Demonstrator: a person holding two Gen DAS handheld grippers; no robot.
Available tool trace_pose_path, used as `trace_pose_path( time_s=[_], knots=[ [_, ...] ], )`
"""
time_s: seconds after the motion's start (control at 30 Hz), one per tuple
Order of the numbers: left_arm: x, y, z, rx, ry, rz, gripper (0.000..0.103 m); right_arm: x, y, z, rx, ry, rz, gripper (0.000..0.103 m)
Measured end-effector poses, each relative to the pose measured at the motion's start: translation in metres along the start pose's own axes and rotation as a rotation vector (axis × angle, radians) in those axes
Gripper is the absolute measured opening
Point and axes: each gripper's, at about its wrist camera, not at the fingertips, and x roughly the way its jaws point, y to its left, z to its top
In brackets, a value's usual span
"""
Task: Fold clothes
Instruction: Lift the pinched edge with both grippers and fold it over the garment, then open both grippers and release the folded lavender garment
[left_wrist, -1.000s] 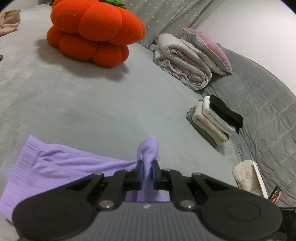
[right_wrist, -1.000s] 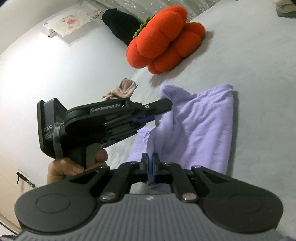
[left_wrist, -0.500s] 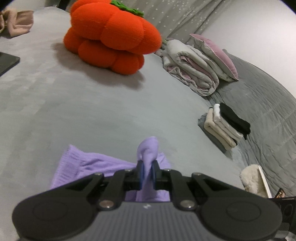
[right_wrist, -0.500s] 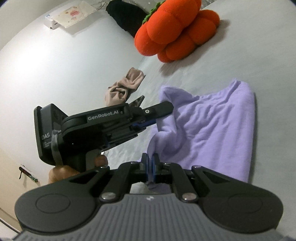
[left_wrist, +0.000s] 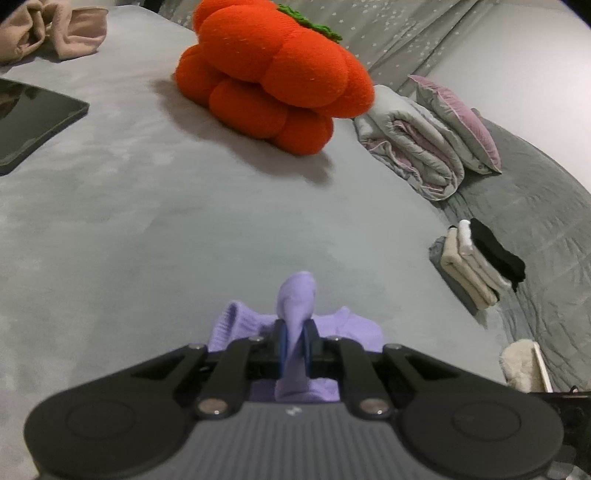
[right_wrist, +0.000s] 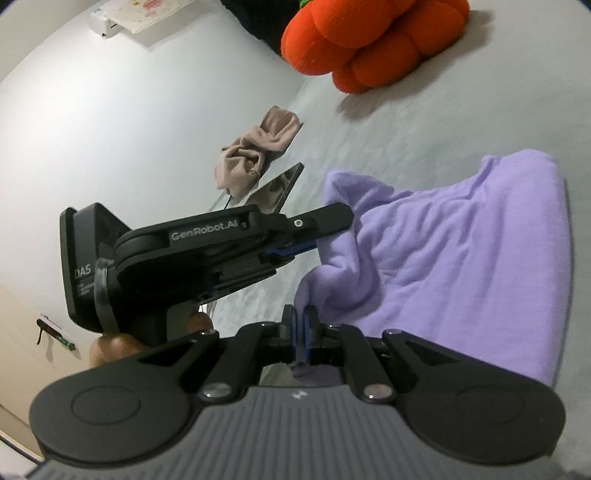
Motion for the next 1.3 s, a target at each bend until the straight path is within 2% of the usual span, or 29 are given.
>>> trace_pose_path(
  time_s=[0.17, 0.2, 0.33, 0.43, 0.53, 0.7, 0.77, 0.83, 1.0, 1.1, 1.27, 1.3],
  knots=[
    [-0.001, 0.012, 0.000, 0.000, -0.034, 0.067, 0.011, 0.013, -0.002, -0.007, -0.038, -0.009, -0.011, 0.011],
    [-0.003, 0.013, 0.001, -0.003, -0.041, 0.075, 0.014, 0.015, -0.002, -0.008, -0.045, -0.006, -0.007, 0.015],
    [-0.015, 0.008, 0.000, 0.006, -0.075, 0.069, 0.031, 0.011, 0.007, -0.010, -0.103, 0.013, 0.036, 0.015],
    [-0.024, -0.001, -0.004, 0.046, -0.069, 0.069, 0.034, -0.004, 0.013, -0.007, -0.154, -0.007, 0.040, 0.016],
    [-0.032, -0.005, -0.010, 0.083, -0.038, 0.073, 0.034, -0.025, 0.003, 0.000, -0.150, -0.053, -0.014, 0.026],
    [-0.040, -0.005, -0.025, 0.111, 0.040, 0.094, 0.034, -0.054, -0.012, 0.011, -0.126, -0.105, -0.114, 0.027],
    [-0.043, -0.004, -0.032, 0.121, 0.054, 0.110, 0.034, -0.061, -0.013, 0.012, -0.136, -0.114, -0.148, 0.030],
    [-0.044, -0.005, -0.036, 0.139, 0.029, 0.106, 0.032, -0.065, -0.014, 0.013, -0.145, -0.120, -0.174, 0.032],
    [-0.036, -0.014, -0.043, 0.190, 0.015, 0.120, 0.029, -0.065, -0.018, 0.011, -0.128, -0.121, -0.185, 0.032],
    [-0.027, -0.017, -0.045, 0.206, 0.032, 0.185, 0.004, -0.066, -0.021, 0.010, -0.118, -0.119, -0.194, 0.032],
    [-0.035, -0.019, -0.045, 0.223, -0.022, 0.239, 0.005, -0.074, -0.025, 0.008, -0.128, -0.128, -0.229, 0.032],
    [-0.035, -0.021, -0.045, 0.238, -0.032, 0.253, 0.009, -0.075, -0.025, 0.008, -0.135, -0.129, -0.236, 0.032]
  ],
)
